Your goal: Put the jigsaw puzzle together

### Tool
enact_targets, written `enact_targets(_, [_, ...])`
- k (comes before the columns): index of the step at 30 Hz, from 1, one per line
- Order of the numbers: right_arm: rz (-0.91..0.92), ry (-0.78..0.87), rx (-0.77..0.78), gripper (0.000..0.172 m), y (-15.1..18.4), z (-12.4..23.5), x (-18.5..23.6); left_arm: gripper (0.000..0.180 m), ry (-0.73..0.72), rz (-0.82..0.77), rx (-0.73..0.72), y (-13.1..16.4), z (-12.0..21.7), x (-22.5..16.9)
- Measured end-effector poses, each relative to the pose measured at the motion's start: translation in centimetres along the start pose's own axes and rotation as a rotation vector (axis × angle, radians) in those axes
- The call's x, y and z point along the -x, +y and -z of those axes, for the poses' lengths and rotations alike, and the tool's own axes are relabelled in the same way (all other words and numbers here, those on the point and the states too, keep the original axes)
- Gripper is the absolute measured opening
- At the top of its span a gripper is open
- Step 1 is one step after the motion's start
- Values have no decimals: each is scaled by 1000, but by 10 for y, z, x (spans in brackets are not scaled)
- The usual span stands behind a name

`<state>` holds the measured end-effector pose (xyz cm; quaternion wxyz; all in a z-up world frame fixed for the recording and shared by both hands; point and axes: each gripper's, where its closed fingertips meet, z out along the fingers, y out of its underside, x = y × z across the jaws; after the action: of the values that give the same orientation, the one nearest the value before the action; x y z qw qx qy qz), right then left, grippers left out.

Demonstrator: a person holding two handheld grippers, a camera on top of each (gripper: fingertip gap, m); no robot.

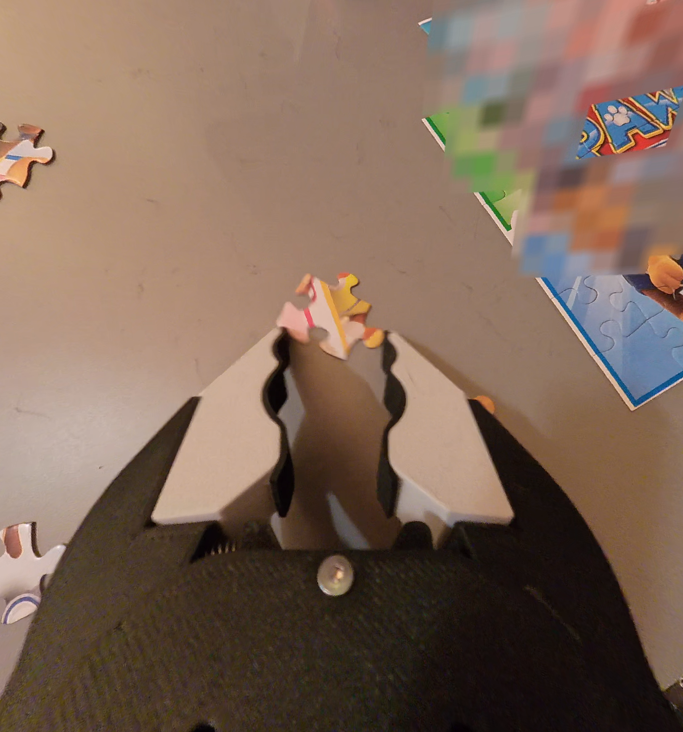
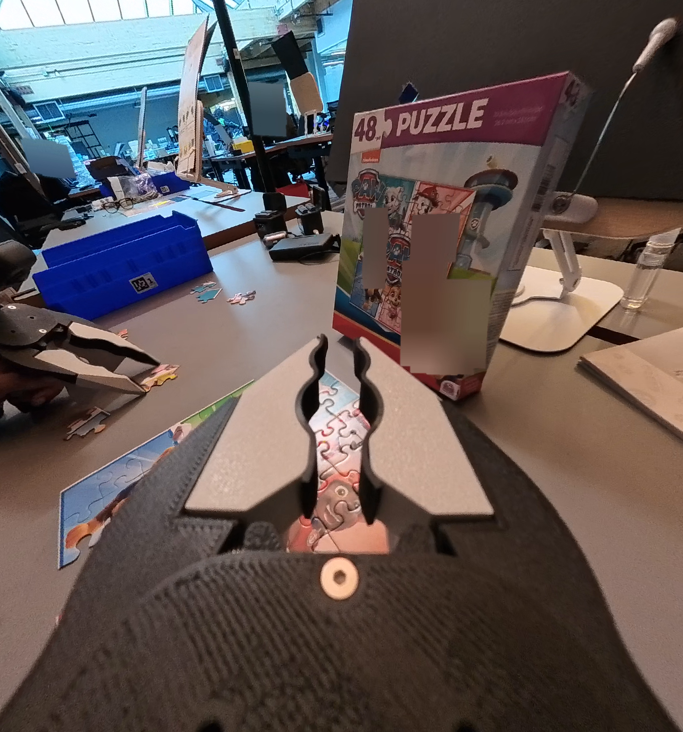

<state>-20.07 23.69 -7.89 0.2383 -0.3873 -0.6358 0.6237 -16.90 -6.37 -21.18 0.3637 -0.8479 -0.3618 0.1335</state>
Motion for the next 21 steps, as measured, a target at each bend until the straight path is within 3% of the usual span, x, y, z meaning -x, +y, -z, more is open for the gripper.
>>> enact_targets(1, [0, 1, -3, 12, -1, 1, 0, 35, 2, 0, -13, -1, 1, 0])
enact_targets(5, [5, -1, -11, 12, -4, 2, 1, 41, 23, 37, -46, -5, 5, 1])
enact_targets(8, [10, -4, -11, 12, -5, 2, 3, 56, 50, 63, -46, -6, 4, 2])
enact_targets(11, [15, 0, 0, 12, -2, 0, 2, 88, 25, 68, -37, -8, -1, 7])
enact_targets(15, [16, 10, 14, 13, 2, -1, -1, 93, -48, 10, 26, -6, -12, 11])
enact_targets(17, [12, 13, 14, 12, 3, -1, -2, 81, -31, 1, 18, -9, -13, 6])
enact_targets(19, [9, 13, 12, 12, 3, 0, -3, 53, -17, -8, 7, -10, -12, 3])
enact_targets(21, [9, 11, 8, 12, 2, 0, -2, 37, 6, 8, 1, -10, -10, 1])
